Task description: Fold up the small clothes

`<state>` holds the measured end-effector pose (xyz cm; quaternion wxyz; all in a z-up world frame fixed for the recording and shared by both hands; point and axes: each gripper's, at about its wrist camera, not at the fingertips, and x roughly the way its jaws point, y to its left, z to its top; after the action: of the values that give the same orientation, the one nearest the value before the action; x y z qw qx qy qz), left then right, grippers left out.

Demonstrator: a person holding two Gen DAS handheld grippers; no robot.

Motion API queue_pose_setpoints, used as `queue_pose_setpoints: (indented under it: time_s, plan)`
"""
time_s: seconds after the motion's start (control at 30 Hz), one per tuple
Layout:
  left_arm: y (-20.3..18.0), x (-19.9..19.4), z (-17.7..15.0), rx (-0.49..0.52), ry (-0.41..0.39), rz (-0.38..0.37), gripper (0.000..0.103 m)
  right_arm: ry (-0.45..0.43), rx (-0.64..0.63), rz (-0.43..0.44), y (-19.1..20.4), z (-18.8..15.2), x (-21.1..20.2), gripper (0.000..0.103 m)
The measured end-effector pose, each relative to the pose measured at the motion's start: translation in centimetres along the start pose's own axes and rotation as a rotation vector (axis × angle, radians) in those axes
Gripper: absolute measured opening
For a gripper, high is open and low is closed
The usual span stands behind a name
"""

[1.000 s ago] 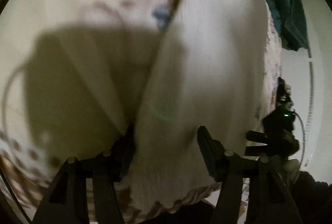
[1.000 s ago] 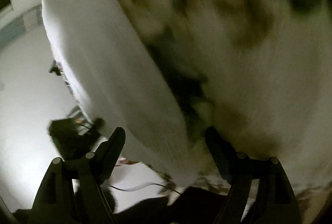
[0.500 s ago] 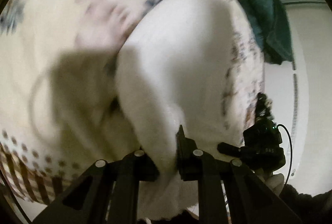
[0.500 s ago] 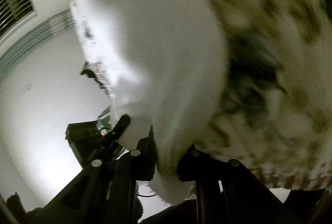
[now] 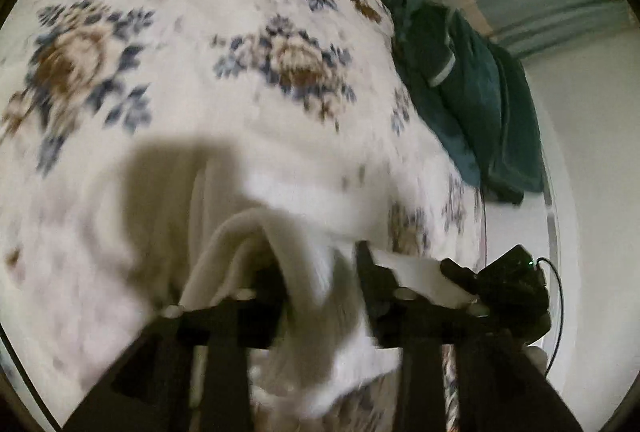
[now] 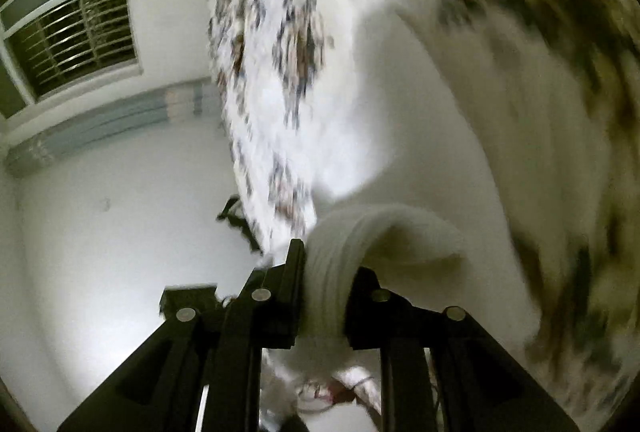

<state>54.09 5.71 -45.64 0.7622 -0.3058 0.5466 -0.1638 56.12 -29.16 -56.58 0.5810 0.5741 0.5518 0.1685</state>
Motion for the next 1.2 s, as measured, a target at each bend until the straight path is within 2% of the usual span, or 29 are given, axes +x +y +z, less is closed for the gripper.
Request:
queue_pose_setpoints:
  time_s: [0.03, 0.07, 0.1, 0.13, 0.17, 0.23, 0.27, 0.33, 0.47, 0.5, 0.53, 0.57, 0.6, 0.63, 0.77, 0.9, 1.03, 1.1, 1.2]
  plan:
    - [0.4, 0.3, 1.2, -0.022, -0.022, -0.018, 0.057, -0.008, 0.024, 0.013, 0.6, 1.8, 0.7, 0.026]
    - [0.7, 0.5, 2.2, -0.044, -0.046, -0.039, 0.057, -0.018, 0.037, 0.052, 0.9, 3.6, 0.6, 0.038]
    - [1.3, 0.7, 3.3, -0.068, -0.067, -0.051, 0.057, -0.032, 0.033, 0.070, 0.5, 4.6, -0.4, 0.044]
    - [1.8, 0.8, 4.2, -0.094, -0.085, -0.046, 0.057, -0.052, 0.021, 0.070, 1.1, 5.5, -0.6, 0.058]
    - [2.2, 0.8, 4.8, -0.107, -0.100, -0.037, 0.057, -0.068, 0.005, 0.060, 1.9, 6.5, -0.5, 0.063]
    - [2.5, 1.0, 4.9, -0.096, -0.108, 0.007, 0.057, -0.075, -0.048, 0.020, 3.1, 7.3, -0.8, 0.063]
    - [2.6, 1.3, 4.7, -0.078, -0.098, 0.041, 0.057, -0.077, -0.096, -0.038, 3.1, 6.9, -1.5, 0.063]
    - [2.5, 2.6, 4.1, -0.014, -0.057, 0.126, 0.057, -0.063, -0.182, -0.175, 2.5, 6.1, -1.5, 0.063]
    - [1.2, 6.4, 3.3, 0.155, 0.027, 0.287, 0.057, -0.011, -0.260, -0.347, -0.2, 3.9, -0.3, 0.063]
    - [0.9, 7.2, 3.3, 0.187, 0.037, 0.306, 0.057, -0.009, -0.268, -0.367, -0.7, 3.6, 0.0, 0.063]
    - [0.7, 8.1, 3.1, 0.230, 0.044, 0.331, 0.057, -0.014, -0.282, -0.386, -1.0, 3.6, 0.7, 0.051]
    - [0.5, 8.8, 2.9, 0.266, 0.044, 0.361, 0.051, -0.030, -0.303, -0.431, -1.0, 3.6, 1.3, 0.017]
    - [0.3, 9.3, 2.8, 0.298, 0.039, 0.380, 0.016, -0.039, -0.320, -0.474, -1.1, 3.4, 1.3, 0.006]
    - [0.2, 9.7, 2.8, 0.315, 0.050, 0.400, 0.006, -0.061, -0.335, -0.505, -1.2, 3.3, 1.1, 0.007]
    - [0.4, 6.9, 3.4, 0.288, -0.018, 0.372, 0.006, -0.159, -0.407, -0.567, 0.7, 3.2, -0.4, 0.005]
    - [2.0, 4.6, 5.2, 0.172, -0.059, 0.333, 0.006, -0.229, -0.479, -0.582, 3.9, 3.6, -1.7, 0.004]
    - [4.0, 5.7, 7.7, 0.082, -0.039, 0.308, 0.006, -0.255, -0.525, -0.595, 6.5, 4.9, -1.4, 0.003]
    - [5.4, 7.6, 8.9, 0.047, -0.007, 0.310, 0.006, -0.242, -0.537, -0.648, 6.2, 6.5, 0.4, 0.003]
    - [7.9, 10.5, 9.2, -0.013, 0.083, 0.305, 0.006, -0.175, -0.513, -0.728, 4.0, 9.1, 3.4, 0.003]
